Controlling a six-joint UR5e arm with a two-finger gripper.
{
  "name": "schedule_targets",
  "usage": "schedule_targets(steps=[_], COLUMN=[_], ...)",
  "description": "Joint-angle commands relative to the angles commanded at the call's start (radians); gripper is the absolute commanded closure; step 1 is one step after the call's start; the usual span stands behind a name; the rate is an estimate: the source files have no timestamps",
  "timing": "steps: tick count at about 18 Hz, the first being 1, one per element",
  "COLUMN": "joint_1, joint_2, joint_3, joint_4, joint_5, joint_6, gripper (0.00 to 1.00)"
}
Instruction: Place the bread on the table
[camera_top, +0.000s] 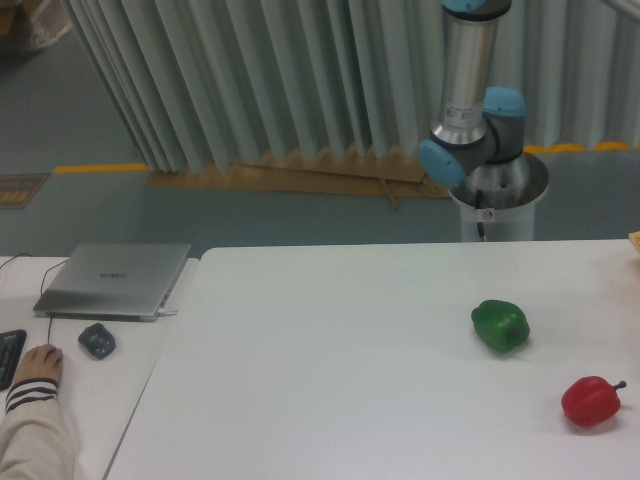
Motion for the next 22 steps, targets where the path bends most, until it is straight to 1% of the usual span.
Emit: schedule_targets(steps=[2,4,5,7,9,13,14,16,18,19,20,21,22], joint_1=[0.051,0.065,0.068,0.06,0.051,0.008,-0.021,-0.049,-0.041,-0.038,-0.037,-0.032,-0.023], joint_2=[-0.012,-0.034,-0.035,-0.046,-0.049,-0.066,-0.087,-0.104,-0.123,-0.132,-0.153,-0.169,-0.169], joint_3=[0.037,0.068,0.069,0.069,0.068,0.066,0.068,0.063,0.062,0.06,0.063,0.063,0.065], joint_4=[0.003,0.008,0.012,0.032,0.034,0.037,0.041,0.072,0.1,0.123,0.146,0.159,0.161], joint_5=[-0.002,-0.002,-0.003,-0.002,0.0,0.002,0.003,0.005,0.002,0.0,0.002,0.0,0.0], joint_6=[-0.022,-0.06,-0.101,-0.167,-0.215,-0.325,-0.404,-0.466,-0.482,-0.484,-0.487,-0.487,-0.488], gripper=[0.0,0.0,0.0,0.0,0.0,0.0,0.0,0.0,0.0,0.0,0.0,0.0,0.0])
